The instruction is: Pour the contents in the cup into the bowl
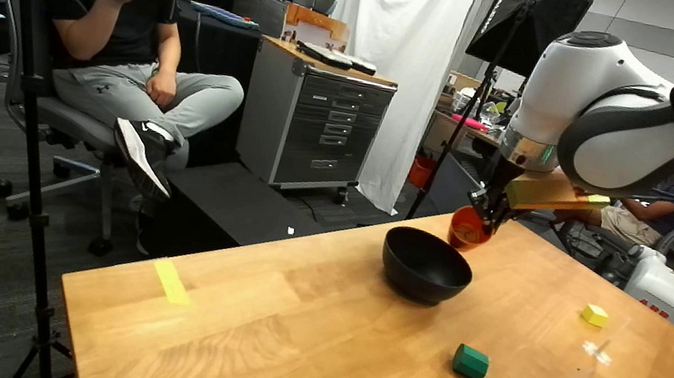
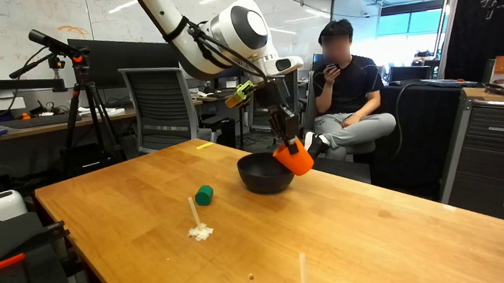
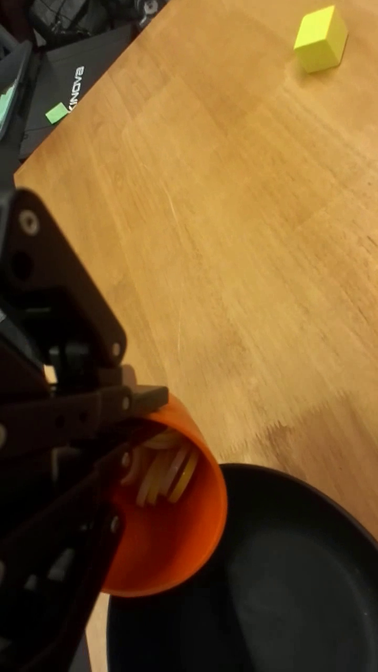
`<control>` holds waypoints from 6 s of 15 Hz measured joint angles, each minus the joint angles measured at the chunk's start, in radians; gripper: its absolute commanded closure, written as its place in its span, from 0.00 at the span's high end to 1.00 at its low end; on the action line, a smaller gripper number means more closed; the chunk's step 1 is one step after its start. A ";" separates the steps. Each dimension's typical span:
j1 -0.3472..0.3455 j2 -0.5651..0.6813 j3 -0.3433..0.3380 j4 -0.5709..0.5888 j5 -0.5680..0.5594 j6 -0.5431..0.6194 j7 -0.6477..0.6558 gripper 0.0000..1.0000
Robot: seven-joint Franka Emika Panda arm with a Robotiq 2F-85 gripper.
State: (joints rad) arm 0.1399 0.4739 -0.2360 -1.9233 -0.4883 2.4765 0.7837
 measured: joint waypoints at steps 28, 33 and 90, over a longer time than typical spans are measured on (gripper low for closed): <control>0.281 0.063 -0.319 -0.107 -1.513 0.434 1.510 0.02; 0.263 0.074 -0.230 -0.105 -1.826 0.307 1.816 0.02; -0.099 0.080 0.225 -0.171 -2.017 -0.252 1.929 0.02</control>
State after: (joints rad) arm 0.0412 0.5541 -0.0110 -2.0942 -2.5053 2.2241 2.7129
